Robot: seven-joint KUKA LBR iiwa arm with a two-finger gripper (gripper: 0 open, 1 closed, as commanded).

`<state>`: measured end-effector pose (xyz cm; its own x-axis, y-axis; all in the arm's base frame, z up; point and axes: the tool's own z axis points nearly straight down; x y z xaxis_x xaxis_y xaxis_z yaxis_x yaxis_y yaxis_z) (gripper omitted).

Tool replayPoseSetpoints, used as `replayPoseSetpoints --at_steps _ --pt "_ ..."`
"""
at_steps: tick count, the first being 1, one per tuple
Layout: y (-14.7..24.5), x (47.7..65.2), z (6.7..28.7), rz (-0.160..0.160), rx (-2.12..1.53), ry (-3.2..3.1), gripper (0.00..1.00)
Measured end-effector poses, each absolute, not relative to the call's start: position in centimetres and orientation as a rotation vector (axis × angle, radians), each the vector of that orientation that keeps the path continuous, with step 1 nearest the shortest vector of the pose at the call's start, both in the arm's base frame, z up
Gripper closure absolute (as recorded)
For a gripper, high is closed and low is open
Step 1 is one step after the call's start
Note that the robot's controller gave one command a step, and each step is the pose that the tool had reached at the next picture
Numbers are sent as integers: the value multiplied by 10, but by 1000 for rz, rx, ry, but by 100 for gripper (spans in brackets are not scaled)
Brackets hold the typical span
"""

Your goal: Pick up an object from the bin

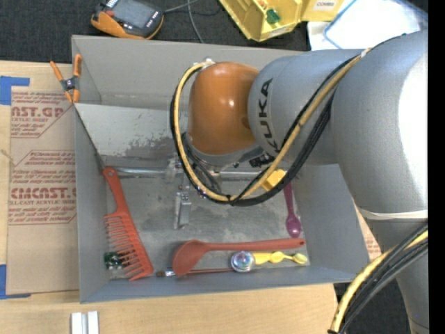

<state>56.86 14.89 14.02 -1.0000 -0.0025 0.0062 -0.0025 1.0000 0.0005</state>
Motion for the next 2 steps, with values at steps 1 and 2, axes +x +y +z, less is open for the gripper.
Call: replayPoseSetpoints --at_steps 1,2 --pt "148 571 144 -2 1 -3143 0" --pt "107 523 73 -9 197 -3148 0"
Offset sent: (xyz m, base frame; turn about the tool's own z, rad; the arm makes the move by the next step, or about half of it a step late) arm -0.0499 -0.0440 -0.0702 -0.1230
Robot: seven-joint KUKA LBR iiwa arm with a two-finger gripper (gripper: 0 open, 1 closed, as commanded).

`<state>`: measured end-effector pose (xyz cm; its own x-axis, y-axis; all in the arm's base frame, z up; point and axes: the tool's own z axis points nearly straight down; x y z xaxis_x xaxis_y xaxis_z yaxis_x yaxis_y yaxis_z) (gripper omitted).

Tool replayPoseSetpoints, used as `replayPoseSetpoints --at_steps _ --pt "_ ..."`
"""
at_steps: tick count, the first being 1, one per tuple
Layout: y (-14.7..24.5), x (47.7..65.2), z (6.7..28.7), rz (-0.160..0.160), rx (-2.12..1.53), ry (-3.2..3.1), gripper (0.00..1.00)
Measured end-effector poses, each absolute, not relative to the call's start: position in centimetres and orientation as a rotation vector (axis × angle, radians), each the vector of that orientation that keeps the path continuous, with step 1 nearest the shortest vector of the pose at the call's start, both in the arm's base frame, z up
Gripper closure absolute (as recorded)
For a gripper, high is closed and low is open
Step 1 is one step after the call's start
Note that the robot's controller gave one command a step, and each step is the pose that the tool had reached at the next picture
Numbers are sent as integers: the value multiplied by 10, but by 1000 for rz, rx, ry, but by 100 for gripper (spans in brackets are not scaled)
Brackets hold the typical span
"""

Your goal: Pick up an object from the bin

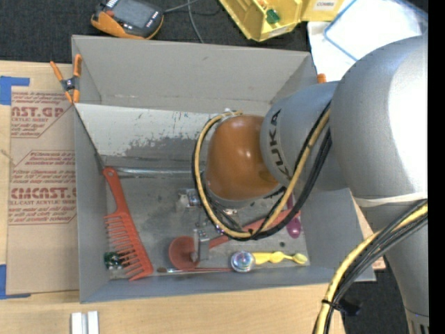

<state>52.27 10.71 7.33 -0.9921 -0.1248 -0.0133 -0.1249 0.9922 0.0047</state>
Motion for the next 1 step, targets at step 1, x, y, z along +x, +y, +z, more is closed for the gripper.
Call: replayPoseSetpoints --at_steps 1 --pt "107 500 129 7 -192 3126 0"
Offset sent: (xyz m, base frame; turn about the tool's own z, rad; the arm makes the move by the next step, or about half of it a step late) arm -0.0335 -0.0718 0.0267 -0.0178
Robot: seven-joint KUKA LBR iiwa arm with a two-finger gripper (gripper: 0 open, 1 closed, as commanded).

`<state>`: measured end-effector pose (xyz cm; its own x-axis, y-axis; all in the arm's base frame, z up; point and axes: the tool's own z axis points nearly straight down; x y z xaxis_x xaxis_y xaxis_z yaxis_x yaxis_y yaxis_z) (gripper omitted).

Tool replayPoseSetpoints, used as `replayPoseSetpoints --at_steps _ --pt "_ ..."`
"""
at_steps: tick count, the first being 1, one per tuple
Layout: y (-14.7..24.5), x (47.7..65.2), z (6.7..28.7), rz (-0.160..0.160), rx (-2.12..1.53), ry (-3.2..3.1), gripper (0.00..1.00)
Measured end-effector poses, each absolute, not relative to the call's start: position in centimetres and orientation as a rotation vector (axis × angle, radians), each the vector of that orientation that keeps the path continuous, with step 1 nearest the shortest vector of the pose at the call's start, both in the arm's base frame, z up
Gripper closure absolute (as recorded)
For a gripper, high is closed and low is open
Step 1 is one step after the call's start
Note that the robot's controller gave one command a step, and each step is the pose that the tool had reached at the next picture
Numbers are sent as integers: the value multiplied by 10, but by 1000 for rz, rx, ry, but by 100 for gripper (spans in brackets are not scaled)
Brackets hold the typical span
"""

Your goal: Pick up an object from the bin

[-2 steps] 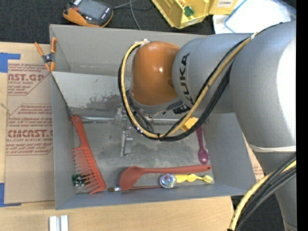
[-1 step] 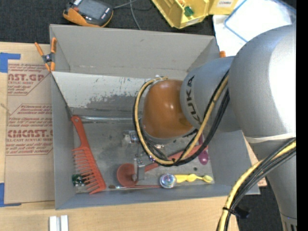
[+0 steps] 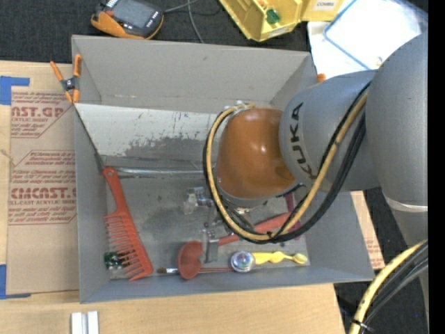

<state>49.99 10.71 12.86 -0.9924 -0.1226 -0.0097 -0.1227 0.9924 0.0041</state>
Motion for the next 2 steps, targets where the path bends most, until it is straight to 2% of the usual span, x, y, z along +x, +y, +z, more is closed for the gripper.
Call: replayPoseSetpoints --at_steps 1,2 --pt "35 489 99 4 -223 3137 0" --pt "93 485 72 12 -453 3076 0"
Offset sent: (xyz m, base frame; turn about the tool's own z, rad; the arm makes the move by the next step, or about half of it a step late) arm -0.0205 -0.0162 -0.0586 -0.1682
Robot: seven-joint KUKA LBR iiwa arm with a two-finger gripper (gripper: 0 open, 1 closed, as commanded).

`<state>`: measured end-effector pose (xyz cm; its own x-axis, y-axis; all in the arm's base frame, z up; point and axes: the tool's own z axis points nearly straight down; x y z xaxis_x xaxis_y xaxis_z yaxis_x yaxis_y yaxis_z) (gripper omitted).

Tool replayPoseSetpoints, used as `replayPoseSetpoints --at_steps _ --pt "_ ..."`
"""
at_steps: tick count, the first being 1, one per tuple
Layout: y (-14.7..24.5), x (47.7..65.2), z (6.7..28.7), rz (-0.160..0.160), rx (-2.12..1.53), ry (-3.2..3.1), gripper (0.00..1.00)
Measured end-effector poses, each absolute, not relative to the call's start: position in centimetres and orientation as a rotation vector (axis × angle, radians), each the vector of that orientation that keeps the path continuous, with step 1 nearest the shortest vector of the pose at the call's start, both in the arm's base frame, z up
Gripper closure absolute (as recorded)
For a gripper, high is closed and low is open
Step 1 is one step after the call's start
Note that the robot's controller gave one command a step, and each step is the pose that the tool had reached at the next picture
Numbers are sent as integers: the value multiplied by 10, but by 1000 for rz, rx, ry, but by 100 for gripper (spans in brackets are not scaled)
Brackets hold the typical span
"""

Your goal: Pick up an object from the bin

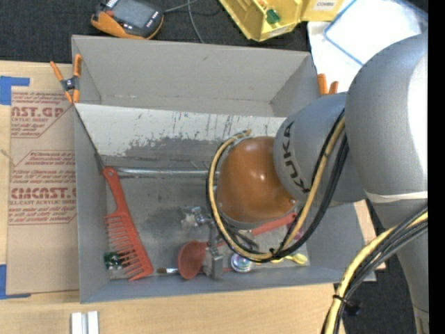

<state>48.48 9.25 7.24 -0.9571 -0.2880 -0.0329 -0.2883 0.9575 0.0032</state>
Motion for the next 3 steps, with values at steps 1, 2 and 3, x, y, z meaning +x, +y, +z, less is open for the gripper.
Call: replayPoseSetpoints --at_steps 1,2,3 --pt "115 485 70 6 -295 3128 100" --pt "115 485 70 6 -295 3128 100" --pt "114 483 100 4 -297 3136 100"
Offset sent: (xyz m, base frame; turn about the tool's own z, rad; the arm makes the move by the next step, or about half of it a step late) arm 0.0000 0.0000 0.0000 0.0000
